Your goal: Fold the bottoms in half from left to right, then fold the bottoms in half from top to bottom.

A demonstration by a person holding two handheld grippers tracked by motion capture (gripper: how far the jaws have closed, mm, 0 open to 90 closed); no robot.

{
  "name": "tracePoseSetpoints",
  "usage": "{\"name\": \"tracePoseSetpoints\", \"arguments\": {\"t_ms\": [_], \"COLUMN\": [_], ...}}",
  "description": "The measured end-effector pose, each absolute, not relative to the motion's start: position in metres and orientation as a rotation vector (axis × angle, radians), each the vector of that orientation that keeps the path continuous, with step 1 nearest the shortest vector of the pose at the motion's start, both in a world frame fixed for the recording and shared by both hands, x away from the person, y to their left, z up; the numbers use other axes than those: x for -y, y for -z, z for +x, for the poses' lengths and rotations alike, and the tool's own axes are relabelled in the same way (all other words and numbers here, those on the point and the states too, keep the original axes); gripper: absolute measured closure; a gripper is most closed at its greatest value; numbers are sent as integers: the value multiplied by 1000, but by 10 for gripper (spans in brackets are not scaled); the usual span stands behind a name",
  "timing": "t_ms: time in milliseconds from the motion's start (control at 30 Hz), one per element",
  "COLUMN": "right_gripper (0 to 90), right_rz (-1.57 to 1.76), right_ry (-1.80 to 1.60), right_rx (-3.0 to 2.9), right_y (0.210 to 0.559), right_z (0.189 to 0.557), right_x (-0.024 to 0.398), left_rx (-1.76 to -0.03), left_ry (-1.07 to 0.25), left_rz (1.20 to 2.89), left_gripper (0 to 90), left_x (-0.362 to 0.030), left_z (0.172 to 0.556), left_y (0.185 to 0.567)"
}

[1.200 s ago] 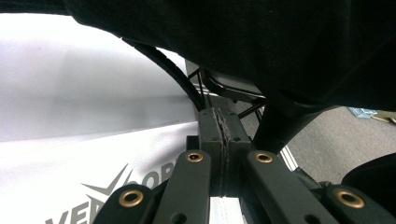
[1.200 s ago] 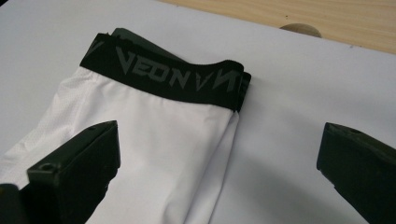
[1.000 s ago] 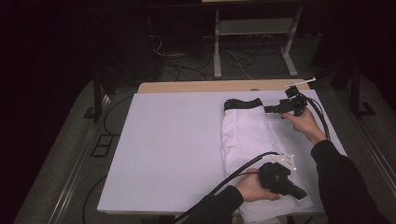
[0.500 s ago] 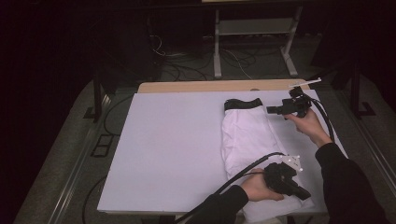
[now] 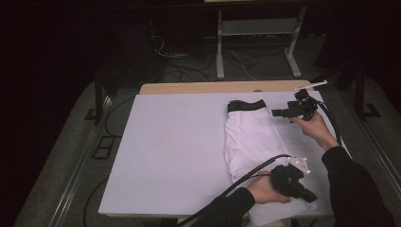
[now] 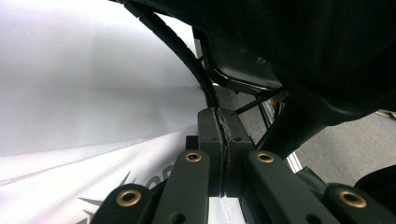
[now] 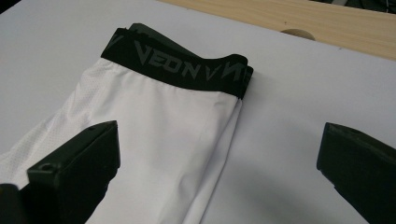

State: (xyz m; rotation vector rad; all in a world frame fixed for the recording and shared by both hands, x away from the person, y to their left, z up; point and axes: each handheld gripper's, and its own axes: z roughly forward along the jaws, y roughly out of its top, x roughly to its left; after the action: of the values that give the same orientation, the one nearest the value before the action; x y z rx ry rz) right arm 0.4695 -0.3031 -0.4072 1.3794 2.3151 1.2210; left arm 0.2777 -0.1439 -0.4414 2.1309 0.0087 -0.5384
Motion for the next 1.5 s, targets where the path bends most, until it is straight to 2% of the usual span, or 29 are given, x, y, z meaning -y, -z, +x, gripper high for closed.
{"name": "tracePoseSetpoints", "arguments": {"t_ms": [100, 333, 433, 500, 633, 867, 1067, 1500], "right_gripper": [0, 0, 0, 0, 0, 0, 0, 0], "right_rz": [1377, 1368, 1368, 1366, 1370, 1366, 1357, 1362], "right_ry": [-1219, -1214, -1216, -1221, -1226, -1228, -1243, -1273], "right_rx": [-2318, -2326, -2326, -2321, -2317, -2324, -2311, -2296], "right_y": [408, 409, 408, 408, 407, 406, 405, 407], "right_z": [469, 468, 467, 467, 467, 466, 467, 468], "right_x": [303, 302, 301, 302, 302, 302, 301, 304], "left_rx": [-27, -70, -100, -97, -136, -241, -370, -544], "left_ry": [565, 478, 456, 411, 363, 200, 110, 99], "left_rz": [2108, 2075, 2052, 2042, 2017, 1975, 1968, 1918], "left_gripper": [796, 410, 321, 229, 163, 20, 0, 0], "left_x": [142, 133, 126, 119, 105, 74, 46, 13], "left_z": [279, 280, 284, 286, 294, 313, 337, 373], "left_y": [440, 427, 422, 418, 409, 392, 390, 405]}}
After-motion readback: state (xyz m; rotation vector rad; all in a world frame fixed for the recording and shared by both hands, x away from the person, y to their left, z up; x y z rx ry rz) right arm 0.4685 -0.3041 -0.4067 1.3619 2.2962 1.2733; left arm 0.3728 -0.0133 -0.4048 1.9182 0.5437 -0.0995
